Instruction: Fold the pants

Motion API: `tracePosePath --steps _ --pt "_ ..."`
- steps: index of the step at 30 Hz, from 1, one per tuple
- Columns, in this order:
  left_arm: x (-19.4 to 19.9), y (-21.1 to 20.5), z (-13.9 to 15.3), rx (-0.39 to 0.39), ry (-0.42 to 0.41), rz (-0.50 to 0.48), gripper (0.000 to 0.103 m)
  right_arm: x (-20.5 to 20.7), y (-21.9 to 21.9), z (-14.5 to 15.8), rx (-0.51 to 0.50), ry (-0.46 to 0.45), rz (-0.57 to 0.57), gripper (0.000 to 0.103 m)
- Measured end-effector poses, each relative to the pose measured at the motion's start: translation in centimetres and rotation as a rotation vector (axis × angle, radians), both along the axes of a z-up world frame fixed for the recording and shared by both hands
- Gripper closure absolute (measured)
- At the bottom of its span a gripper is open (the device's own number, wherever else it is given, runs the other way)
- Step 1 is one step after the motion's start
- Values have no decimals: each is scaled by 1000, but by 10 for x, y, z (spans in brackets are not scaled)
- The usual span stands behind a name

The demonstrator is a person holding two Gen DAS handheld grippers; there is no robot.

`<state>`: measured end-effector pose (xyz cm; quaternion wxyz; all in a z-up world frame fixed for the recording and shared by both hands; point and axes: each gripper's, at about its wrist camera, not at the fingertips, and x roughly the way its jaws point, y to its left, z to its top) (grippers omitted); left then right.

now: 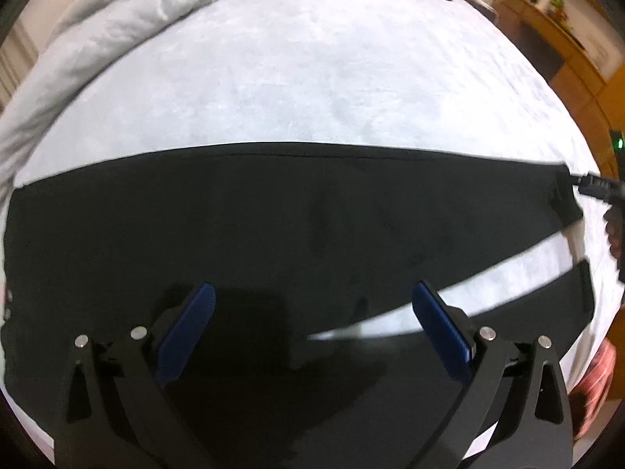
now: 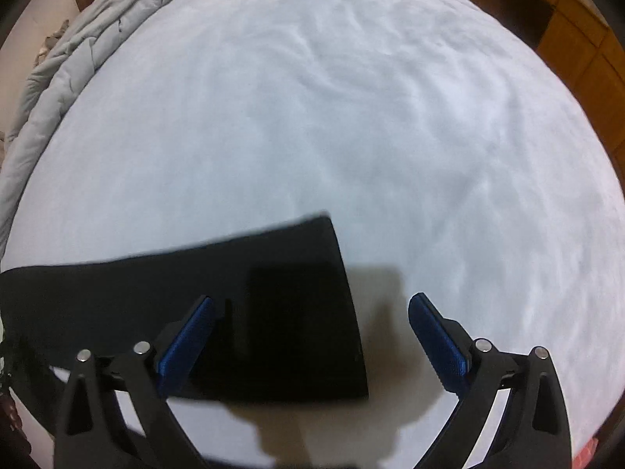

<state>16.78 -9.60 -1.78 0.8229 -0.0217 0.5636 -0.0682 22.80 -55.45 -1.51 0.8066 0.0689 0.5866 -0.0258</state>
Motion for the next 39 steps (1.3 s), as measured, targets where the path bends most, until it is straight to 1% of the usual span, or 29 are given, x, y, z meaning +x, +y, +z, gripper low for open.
tracePosePath --steps 2,4,5,6,7,8,9,10,11,13,15,17,18,20,23,26,29,31,33,37,39 --pt "11 -1 -6 -63 25 17 3 9 7 -7 6 5 28 7" --pt "22 -8 -7 -87 25 12 3 14 11 -13 2 24 51 33" --pt "29 -7 -14 -77 44 6 3 12 15 -13 -24 23 60 36" --pt "33 -9 -16 -68 46 -3 3 12 16 -11 -39 14 77 43" --pt "34 -10 -15 -69 51 -21 3 7 18 -8 -63 -1 97 58" --pt "39 -11 -19 -65 55 -36 3 2 21 -5 -76 -12 108 68" --pt "46 -12 -21 -60 59 -49 3 -6 21 1 -81 -30 130 93" --pt "50 -13 -26 -56 62 -68 3 -15 22 7 -71 -53 151 97" --pt "54 -13 -28 -59 68 -84 3 -26 20 17 -37 -94 183 97" --pt "66 -22 -30 -74 64 -133 3 -41 21 30 -5 -142 221 98" --pt "75 -28 -33 -90 61 -177 3 -55 18 45 45 -191 236 98" --pt "85 -36 -34 -96 46 -219 3 -60 11 54 92 -221 228 98" --pt "94 -43 -36 -93 32 -255 3 -58 11 57 108 -230 223 98" --pt "104 -52 -37 -92 12 -296 3 -53 4 63 141 -247 211 98" --pt "118 -63 -34 -156 -2 -374 3 -50 -10 68 182 -271 194 98" --pt "130 -76 -36 -203 25 -473 3 -52 -14 71 200 -294 202 98" --pt "135 -89 -32 -223 45 -558 3 -56 -15 76 211 -310 212 98" --pt "140 -96 -34 -259 80 -603 3 -58 -16 77 219 -317 216 98" --pt "142 -103 -37 -276 118 -652 3 -60 -18 79 226 -323 221 98" --pt "144 -107 -50 -289 205 -711 3 -65 -18 88 248 -352 235 98" --pt "146 -112 -51 -303 223 -719 4 -65 -17 93 246 -361 242 98"
